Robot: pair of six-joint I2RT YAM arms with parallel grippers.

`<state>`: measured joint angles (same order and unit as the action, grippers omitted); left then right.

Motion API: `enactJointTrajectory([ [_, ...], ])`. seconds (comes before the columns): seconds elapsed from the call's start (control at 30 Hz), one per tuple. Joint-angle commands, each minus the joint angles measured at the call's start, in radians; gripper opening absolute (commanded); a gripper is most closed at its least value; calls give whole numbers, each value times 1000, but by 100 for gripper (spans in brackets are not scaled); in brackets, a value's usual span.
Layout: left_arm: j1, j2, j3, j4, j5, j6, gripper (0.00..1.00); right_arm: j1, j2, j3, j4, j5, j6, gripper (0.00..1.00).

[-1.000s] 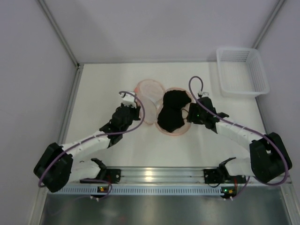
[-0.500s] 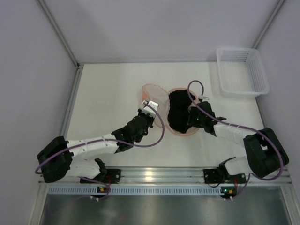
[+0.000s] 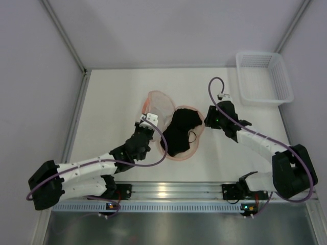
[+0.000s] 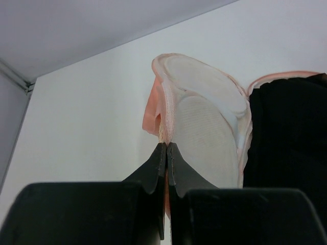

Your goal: Place the bra in the laundry bag and zip it closed

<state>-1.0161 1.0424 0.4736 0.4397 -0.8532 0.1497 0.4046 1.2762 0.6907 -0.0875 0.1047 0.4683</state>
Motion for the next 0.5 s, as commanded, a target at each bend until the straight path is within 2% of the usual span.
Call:
enactJointTrajectory([
  [0.0,-4,-48,-18,14,-43,39,0,-7,90,43,32,-40,-20,43],
  [0.1,-7,-70,-15,14,-9,37,0,14,162,58,26,-45,-16,38],
  [0.47,-79,25,20,13,153,25,0,129,307,70,71,-31,43,32],
])
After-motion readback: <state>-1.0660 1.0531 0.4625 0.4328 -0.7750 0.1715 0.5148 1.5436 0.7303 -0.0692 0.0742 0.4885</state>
